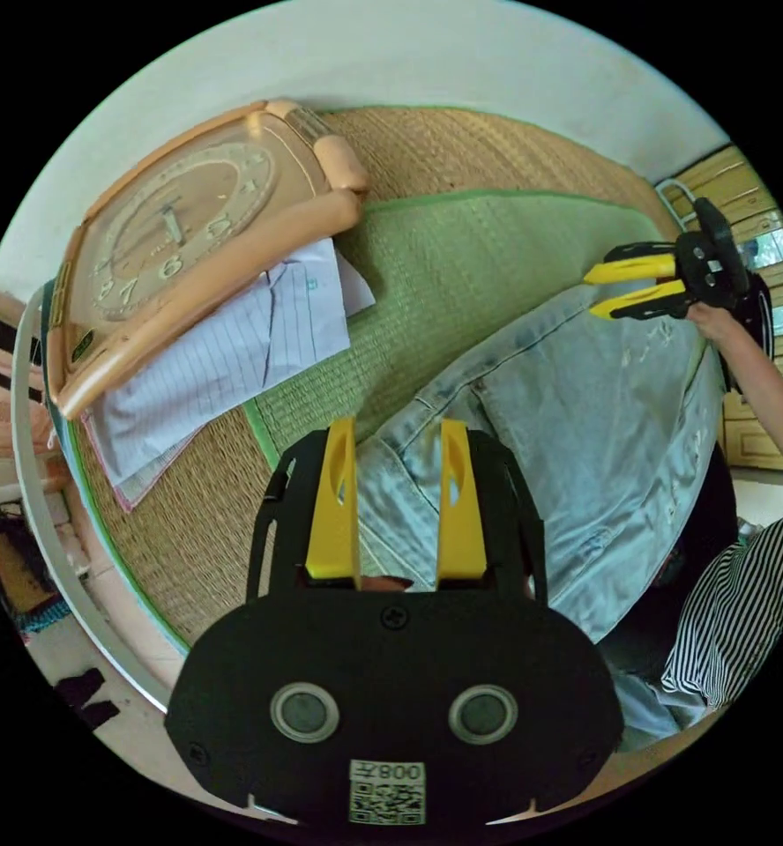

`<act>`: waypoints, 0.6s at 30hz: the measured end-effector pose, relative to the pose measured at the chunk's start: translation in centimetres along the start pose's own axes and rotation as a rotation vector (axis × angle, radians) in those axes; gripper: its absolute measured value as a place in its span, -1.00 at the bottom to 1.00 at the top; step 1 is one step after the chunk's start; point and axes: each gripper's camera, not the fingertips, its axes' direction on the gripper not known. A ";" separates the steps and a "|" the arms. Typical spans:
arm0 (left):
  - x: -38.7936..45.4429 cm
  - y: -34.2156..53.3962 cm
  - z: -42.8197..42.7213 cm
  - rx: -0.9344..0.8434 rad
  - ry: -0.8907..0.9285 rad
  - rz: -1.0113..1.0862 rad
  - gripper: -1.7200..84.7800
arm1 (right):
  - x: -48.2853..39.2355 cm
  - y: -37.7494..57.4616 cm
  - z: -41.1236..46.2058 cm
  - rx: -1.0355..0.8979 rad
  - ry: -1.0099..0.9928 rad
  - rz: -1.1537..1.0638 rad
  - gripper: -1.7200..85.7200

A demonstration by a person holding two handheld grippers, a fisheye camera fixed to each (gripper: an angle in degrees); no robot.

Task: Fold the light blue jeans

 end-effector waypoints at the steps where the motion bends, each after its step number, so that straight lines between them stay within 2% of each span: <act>1: 0.6 -0.8 0.1 -0.003 -0.031 0.017 -0.67 | -0.1 0.0 -0.1 -0.003 0.009 -0.006 -0.74; 12: 4.6 -5.3 0.7 -0.054 -0.073 0.039 -0.69 | 0.2 1.6 -0.3 0.015 -0.021 0.036 -0.78; 18: 7.2 -6.7 1.1 -0.091 -0.013 0.067 -0.82 | -0.7 2.5 -0.2 -0.002 -0.012 0.031 -0.83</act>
